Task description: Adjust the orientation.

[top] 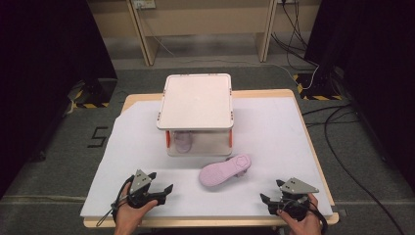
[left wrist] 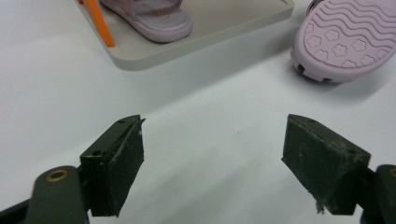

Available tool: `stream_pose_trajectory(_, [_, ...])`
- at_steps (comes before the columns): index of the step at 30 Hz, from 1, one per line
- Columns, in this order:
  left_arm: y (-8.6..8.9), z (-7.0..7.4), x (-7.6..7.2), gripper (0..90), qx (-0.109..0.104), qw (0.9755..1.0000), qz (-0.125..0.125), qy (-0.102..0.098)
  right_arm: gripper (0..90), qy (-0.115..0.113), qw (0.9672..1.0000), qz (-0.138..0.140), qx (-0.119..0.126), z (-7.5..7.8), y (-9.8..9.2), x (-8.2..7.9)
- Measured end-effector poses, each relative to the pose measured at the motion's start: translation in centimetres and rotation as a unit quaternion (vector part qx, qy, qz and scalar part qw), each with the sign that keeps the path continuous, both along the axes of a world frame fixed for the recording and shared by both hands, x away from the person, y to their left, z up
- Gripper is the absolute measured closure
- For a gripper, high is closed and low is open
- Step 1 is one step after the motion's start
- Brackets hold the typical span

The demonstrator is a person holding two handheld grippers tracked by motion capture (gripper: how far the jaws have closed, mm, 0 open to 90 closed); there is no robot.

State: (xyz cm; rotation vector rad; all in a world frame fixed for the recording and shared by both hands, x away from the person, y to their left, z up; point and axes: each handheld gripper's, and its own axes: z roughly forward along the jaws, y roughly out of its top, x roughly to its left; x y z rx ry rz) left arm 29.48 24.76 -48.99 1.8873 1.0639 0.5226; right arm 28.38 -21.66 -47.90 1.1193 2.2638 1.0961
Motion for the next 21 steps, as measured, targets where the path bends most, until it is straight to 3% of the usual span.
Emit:
stream_pose_trajectory(5, [0.2,0.2,-0.9,19.4,0.002,1.0,-0.001,-0.006,23.9,-0.004,1.0,0.004,-0.001,0.0,0.2,0.1])
stream_pose_trajectory(16, [0.6,-0.2,-0.4,19.4,0.006,1.0,0.008,-0.003,24.7,-0.051,0.9977,0.044,-0.008,0.7,2.8,0.8])
stream_pose_trajectory(21, [0.4,-0.3,-0.3,19.4,0.01,0.9999,0.004,0.0,24.9,-0.052,0.997,0.055,-0.018,0.5,4.6,1.6])
